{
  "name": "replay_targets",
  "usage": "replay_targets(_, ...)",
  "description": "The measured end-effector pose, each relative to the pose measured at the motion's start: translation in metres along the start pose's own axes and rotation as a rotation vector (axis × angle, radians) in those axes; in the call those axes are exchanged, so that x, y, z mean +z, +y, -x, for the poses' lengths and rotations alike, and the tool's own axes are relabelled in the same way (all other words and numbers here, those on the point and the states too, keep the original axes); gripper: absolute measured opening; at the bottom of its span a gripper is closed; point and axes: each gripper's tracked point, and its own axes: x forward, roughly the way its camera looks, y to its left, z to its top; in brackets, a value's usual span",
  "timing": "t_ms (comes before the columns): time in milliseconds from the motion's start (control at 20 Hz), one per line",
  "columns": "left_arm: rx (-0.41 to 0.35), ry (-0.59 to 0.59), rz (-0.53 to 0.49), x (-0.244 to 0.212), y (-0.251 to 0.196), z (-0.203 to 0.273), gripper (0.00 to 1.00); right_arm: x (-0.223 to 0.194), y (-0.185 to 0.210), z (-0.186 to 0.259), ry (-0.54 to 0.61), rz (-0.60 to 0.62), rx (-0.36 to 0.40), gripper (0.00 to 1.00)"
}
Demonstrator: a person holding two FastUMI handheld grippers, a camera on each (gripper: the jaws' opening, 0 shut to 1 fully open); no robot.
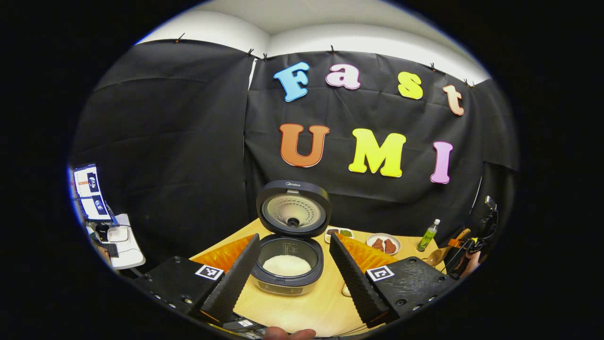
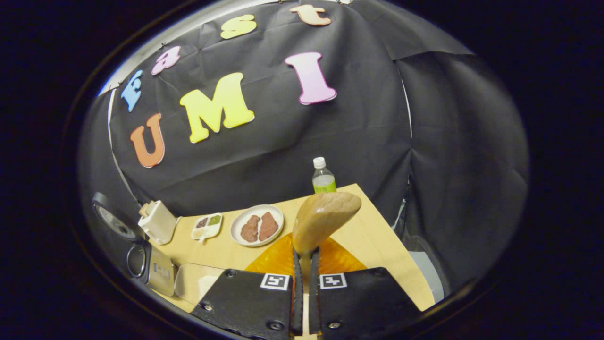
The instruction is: Close the left gripper, press the button to open the rice cooker; take a wooden spoon from the chopstick holder with the right hand, scoop a spoonful of rice and pour it into the rice cooker, then put the wooden spoon back into the chopstick holder.
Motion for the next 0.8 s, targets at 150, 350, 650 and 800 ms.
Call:
replay_targets(150,0.013,0.010,-0.007,-0.001,-0.002,-0.001,0.95,-0.017,-0.004,-0.023,0.034,0.017,0.010,0.11)
replay_targets(350,0.027,0.018,-0.026,-0.003,-0.001,-0.001,0.95,-0.048,-0.010,-0.047,0.087,0.041,0.004,0.12)
replay_targets(650,0.036,0.006,-0.029,0.006,0.007,-0.005,0.95,-0.065,-0.013,-0.054,0.113,0.016,0.002,0.17)
replay_targets(800,0.031,0.006,-0.031,0.007,0.010,-0.007,0.95,-0.061,-0.015,-0.048,0.099,0.017,-0.008,0.21)
